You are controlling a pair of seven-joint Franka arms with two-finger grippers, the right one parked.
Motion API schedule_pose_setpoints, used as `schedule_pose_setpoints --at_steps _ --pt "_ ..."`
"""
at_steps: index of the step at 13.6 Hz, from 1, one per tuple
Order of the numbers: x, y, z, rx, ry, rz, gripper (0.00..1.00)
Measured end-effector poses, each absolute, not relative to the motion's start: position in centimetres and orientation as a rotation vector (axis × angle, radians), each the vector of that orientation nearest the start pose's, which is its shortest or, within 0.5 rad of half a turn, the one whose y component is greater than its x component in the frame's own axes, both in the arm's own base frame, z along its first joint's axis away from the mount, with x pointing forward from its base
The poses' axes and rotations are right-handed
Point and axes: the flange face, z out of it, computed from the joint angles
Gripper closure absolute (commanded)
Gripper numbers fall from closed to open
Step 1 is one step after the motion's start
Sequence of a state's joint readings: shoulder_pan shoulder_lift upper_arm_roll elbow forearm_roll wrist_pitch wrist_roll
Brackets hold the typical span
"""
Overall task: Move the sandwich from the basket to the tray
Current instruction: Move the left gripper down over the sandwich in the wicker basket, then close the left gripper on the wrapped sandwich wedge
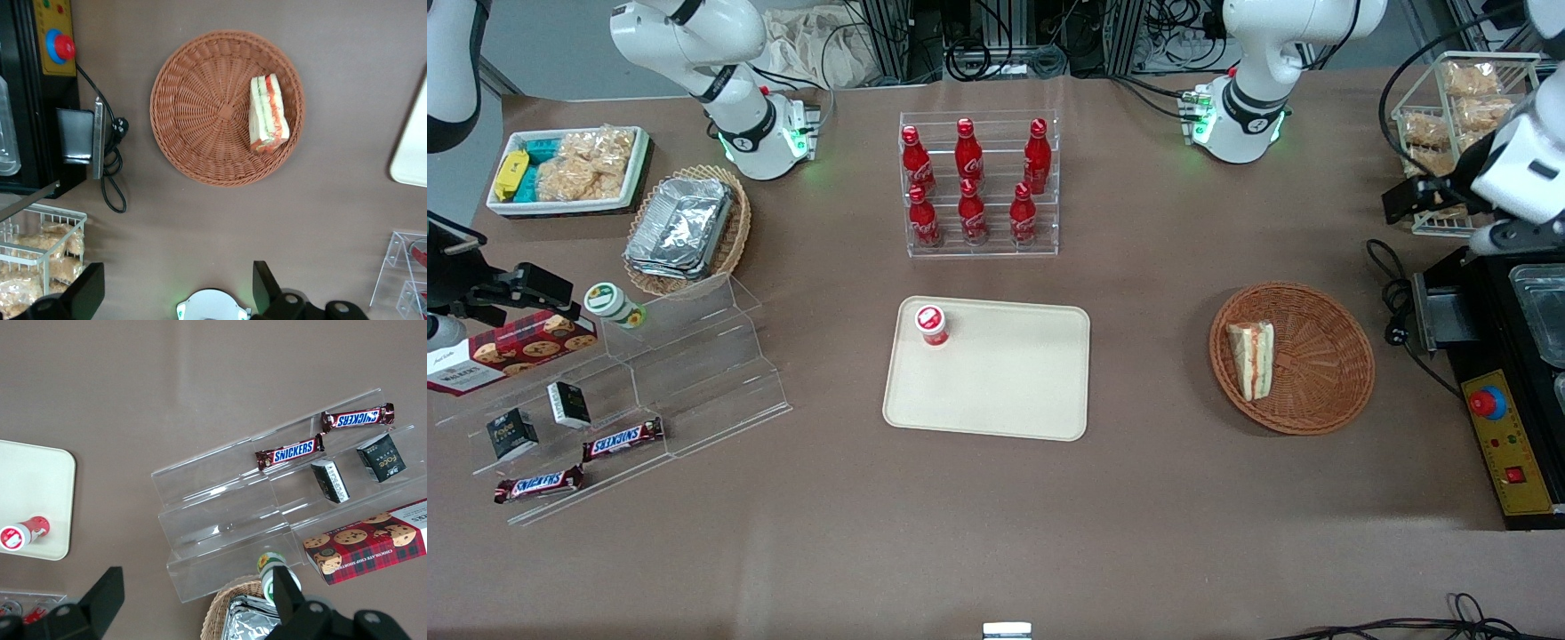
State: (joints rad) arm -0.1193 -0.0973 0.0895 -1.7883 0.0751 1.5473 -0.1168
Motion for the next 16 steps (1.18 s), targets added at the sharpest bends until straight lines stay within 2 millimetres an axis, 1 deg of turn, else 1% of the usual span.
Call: schedule_pose_setpoints --at_steps 2,5,7,10,12,13,16 --pt "53.5 -1.1 54.0 -3.063 -0.160 0.245 0.00" --pt "56.0 -2.4 49.2 -3.077 -0.244 0.248 0.00" --pt "56.9 -4.6 45.1 -3.072 -0.279 0.222 0.00" --pt "56.6 -8.0 38.1 -3.063 -0.299 0.204 0.00" --pt "56.2 -8.7 34.2 -3.060 -0.303 0.199 0.00" --pt "56.1 -8.6 32.7 -3.060 -0.304 0.195 0.00" --pt "55.8 -8.5 29.3 -3.063 -0.308 0.174 0.00"
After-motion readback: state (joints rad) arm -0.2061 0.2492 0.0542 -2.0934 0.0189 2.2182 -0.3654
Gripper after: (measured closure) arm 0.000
